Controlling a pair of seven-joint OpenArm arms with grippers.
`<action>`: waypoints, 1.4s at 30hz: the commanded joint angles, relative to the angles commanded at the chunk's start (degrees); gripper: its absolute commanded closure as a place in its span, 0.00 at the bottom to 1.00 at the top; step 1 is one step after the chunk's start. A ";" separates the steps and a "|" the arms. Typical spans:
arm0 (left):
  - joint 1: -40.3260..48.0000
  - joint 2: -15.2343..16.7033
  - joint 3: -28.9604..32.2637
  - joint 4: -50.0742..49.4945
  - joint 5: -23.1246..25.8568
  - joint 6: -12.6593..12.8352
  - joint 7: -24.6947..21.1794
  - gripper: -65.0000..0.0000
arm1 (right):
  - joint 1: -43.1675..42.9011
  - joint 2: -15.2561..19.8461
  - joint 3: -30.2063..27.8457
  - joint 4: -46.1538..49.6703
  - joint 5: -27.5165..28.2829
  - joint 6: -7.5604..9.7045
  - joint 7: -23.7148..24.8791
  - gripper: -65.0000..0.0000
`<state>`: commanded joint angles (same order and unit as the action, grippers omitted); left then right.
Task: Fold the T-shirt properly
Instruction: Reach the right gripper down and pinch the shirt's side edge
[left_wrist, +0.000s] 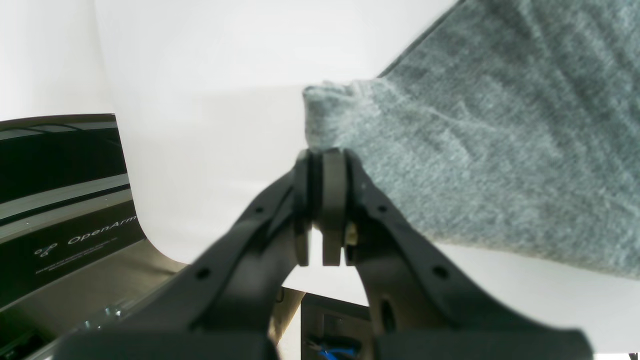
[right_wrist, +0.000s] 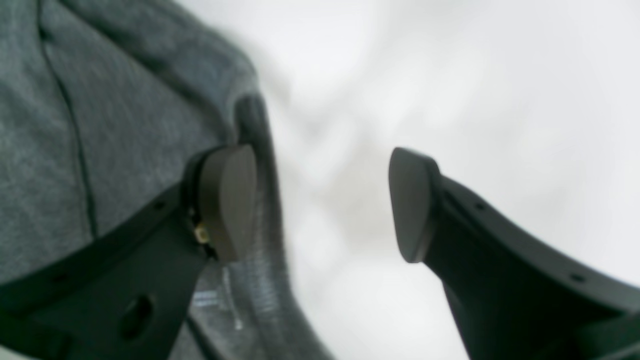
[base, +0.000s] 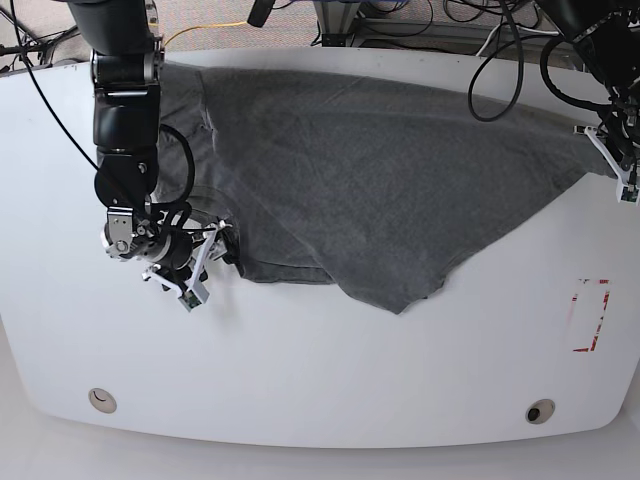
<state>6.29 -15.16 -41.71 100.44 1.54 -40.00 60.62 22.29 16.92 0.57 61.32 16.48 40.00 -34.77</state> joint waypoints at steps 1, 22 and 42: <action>0.00 0.00 0.09 0.00 0.00 0.00 0.00 1.00 | 0.00 0.00 0.00 -0.35 1.41 0.00 -0.44 0.38; 0.00 0.00 0.00 0.00 0.00 0.00 0.00 1.00 | 1.93 -1.32 0.00 -9.05 14.86 0.00 -1.67 0.38; -0.09 0.00 0.09 0.00 0.00 0.00 0.00 1.00 | 5.10 -3.96 -0.35 -16.09 12.48 0.00 1.93 0.86</action>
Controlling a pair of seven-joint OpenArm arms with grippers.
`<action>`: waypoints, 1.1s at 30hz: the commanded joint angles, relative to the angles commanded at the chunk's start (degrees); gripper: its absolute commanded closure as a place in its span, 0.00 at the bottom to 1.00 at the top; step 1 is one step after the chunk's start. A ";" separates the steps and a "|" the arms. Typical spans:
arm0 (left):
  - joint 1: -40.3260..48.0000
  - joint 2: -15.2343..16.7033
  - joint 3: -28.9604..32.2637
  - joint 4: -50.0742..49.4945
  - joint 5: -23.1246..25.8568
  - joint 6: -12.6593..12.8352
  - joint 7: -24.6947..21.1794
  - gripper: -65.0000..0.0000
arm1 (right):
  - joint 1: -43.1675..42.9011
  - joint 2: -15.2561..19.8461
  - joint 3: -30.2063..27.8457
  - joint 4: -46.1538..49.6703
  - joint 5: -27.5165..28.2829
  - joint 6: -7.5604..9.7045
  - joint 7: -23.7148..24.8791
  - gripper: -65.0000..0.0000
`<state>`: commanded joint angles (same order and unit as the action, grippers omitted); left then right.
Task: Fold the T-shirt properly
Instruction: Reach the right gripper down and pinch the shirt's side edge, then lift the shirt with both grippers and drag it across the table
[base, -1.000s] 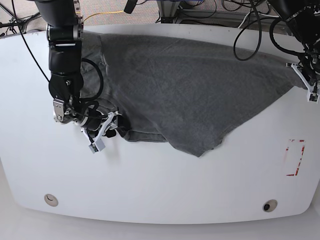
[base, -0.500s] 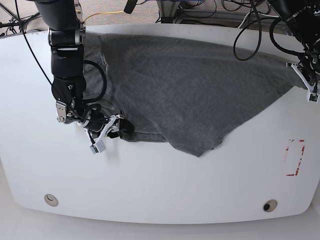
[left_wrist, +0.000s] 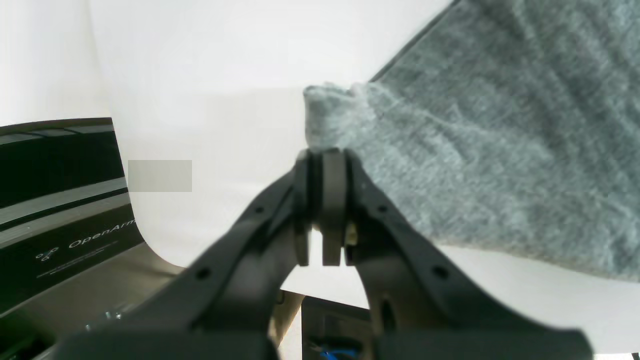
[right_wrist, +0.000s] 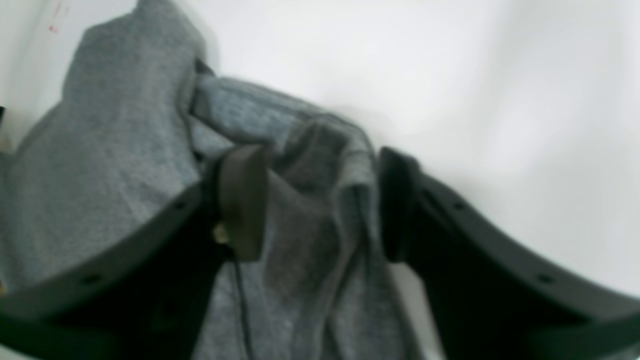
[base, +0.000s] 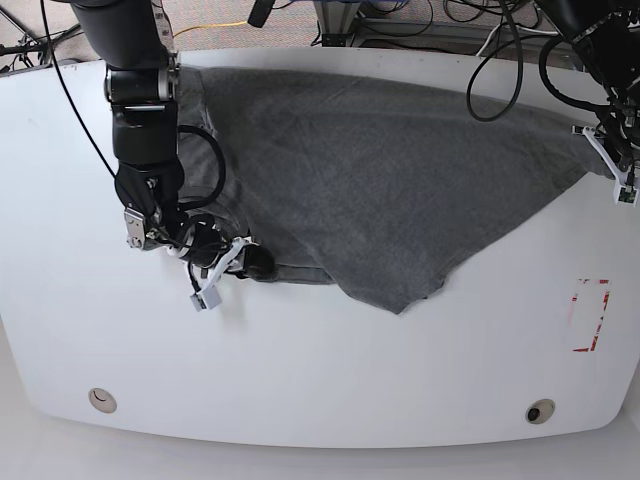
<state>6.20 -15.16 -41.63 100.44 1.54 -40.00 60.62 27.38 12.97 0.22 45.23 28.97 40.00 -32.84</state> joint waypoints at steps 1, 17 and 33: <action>-0.62 0.00 0.00 0.00 0.00 0.00 0.00 1.00 | 0.09 0.00 0.00 0.09 -1.85 0.00 -0.09 0.99; -14.15 0.09 4.84 3.78 0.00 0.00 0.00 1.00 | -1.14 7.65 0.35 25.58 -7.47 0.00 -12.22 1.00; -41.05 0.00 14.77 5.27 0.09 0.00 0.09 1.00 | 24.79 14.33 0.26 27.16 -8.00 0.00 -21.10 1.00</action>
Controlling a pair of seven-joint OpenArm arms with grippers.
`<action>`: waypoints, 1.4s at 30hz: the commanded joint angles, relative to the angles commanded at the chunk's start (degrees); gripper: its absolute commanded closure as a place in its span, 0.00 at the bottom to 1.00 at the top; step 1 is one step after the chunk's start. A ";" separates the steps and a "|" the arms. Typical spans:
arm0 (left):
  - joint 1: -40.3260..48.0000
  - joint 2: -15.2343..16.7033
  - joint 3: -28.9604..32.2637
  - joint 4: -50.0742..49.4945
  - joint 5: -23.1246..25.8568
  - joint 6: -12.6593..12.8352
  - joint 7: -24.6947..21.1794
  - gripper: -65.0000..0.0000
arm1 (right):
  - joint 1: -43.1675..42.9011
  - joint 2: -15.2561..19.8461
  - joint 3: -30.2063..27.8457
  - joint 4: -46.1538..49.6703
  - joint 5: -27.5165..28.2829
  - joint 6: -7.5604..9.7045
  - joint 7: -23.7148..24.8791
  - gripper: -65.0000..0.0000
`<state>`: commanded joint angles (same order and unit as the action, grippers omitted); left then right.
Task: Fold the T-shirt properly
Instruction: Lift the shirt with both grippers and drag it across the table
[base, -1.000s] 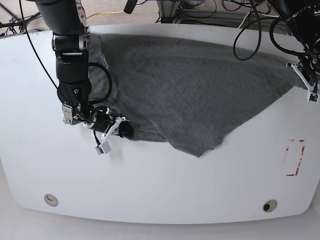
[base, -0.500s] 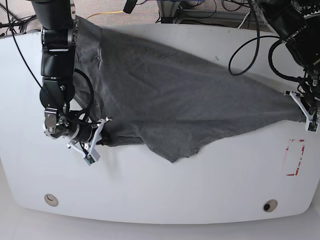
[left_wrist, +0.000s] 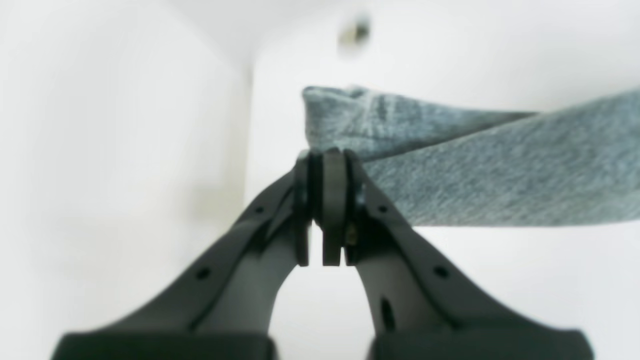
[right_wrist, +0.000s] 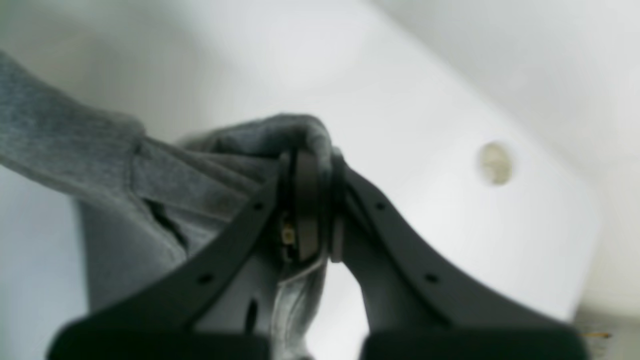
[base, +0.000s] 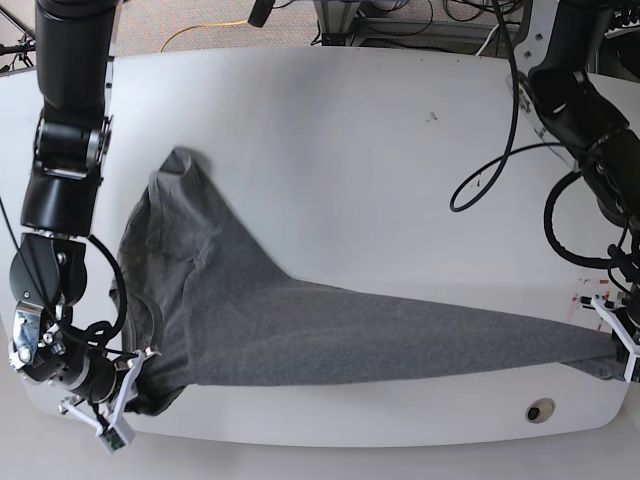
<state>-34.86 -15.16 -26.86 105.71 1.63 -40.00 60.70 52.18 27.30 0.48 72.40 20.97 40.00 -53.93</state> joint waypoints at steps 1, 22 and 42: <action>-2.02 0.00 0.44 0.00 0.00 0.00 0.00 1.00 | 1.85 0.62 0.00 0.00 0.00 0.00 -1.05 1.00; -5.80 -1.49 5.01 -2.11 -0.44 1.10 -1.23 1.00 | 3.69 2.99 10.37 5.63 0.62 0.00 -12.31 1.00; 26.99 -2.11 -0.35 -16.18 -0.53 1.01 -25.14 1.00 | -48.88 -9.41 29.63 20.31 0.62 0.00 -7.65 1.00</action>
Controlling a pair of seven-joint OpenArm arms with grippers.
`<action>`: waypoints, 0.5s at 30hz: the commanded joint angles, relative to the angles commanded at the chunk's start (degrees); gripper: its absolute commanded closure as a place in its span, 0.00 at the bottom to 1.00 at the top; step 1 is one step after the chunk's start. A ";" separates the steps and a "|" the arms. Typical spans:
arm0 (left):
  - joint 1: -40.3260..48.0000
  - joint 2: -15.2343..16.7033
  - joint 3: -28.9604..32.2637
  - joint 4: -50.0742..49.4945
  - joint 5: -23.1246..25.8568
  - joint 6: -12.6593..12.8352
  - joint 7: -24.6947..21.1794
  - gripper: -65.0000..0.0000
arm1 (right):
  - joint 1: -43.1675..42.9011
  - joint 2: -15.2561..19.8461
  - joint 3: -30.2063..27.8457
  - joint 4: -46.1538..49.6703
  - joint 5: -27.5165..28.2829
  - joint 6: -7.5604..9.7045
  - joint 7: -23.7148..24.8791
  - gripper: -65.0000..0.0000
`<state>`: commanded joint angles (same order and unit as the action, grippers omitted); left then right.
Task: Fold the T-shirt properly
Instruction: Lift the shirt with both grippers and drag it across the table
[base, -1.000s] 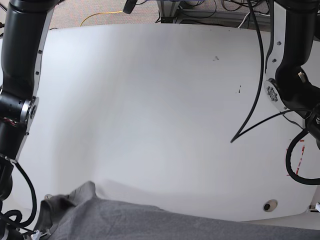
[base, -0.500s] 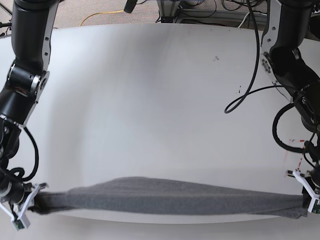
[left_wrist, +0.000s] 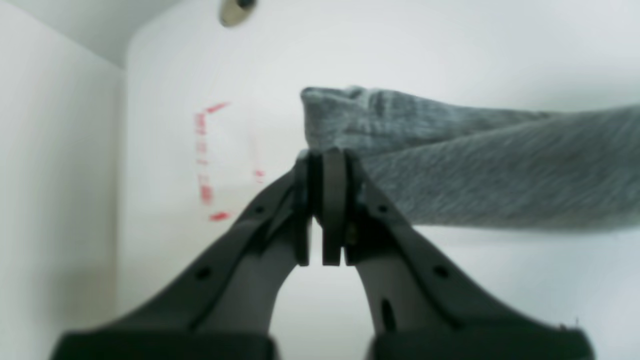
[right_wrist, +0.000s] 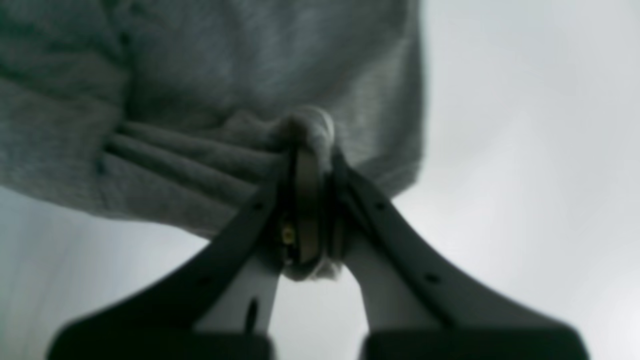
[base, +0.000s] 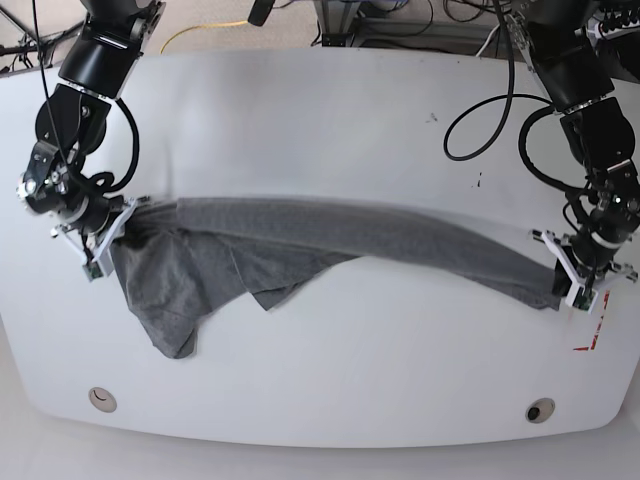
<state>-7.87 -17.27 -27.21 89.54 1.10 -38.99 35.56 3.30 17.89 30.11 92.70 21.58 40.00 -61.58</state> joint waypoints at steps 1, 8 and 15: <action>0.79 -0.09 -0.26 -0.44 0.00 0.00 -0.26 1.00 | -1.76 -0.88 1.14 0.00 0.00 0.00 0.09 1.00; 5.27 -0.26 -4.57 -3.16 0.00 -0.09 -0.62 1.00 | -9.49 -2.99 5.10 0.00 0.00 0.00 0.18 1.00; 9.32 -0.26 -6.33 -3.87 0.00 -0.18 -0.62 1.00 | -12.84 -5.19 5.27 0.00 0.00 0.00 0.35 1.00</action>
<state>1.45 -17.54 -33.54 85.67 1.10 -39.16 34.95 -9.54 12.70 35.38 92.70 21.58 40.00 -61.23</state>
